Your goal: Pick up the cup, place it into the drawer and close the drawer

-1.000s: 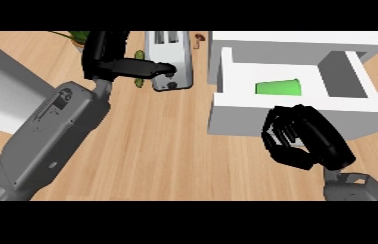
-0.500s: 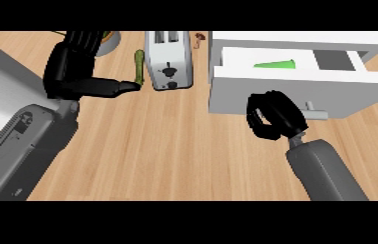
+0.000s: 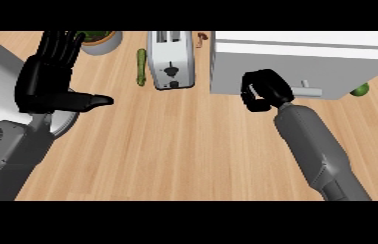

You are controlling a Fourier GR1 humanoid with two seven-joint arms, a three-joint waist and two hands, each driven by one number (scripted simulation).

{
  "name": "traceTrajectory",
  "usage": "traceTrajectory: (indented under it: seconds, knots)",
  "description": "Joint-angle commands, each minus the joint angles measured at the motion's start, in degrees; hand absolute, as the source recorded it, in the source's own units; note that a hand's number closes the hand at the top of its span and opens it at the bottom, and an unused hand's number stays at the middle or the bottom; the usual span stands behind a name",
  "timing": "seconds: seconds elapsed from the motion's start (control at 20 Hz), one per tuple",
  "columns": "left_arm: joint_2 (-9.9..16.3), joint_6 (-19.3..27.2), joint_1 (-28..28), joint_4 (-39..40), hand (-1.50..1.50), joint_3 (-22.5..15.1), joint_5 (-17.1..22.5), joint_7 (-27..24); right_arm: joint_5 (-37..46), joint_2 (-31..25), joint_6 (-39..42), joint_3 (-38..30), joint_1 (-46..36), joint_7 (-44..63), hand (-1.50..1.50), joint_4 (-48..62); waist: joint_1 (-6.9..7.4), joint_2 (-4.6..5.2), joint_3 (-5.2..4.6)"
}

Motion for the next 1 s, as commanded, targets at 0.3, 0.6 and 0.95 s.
traceTrajectory:
  seconds: [0.3,0.6,0.95]
  knots:
    - [0.27,-5.67,3.1,-0.21,-1.5,1.35,0.86,-1.3,-2.26,-4.94,0.67,-7.18,-11.88,-3.43,1.5,19.14,2.26,1.85,0.27]
    - [-1.88,-5.17,3.9,-2.23,-1.5,-0.32,0.41,-1.1,-4.09,-7.51,3.47,-9.16,-13.37,-5.48,1.5,20.78,3.34,1.94,0.35]
    - [-2.36,-7.79,4.65,0.17,-1.5,-0.22,0.06,-3.22,-6.53,-9.1,3.71,-11.64,-13.28,-9.31,1.5,19.98,3.33,2.61,0.34]
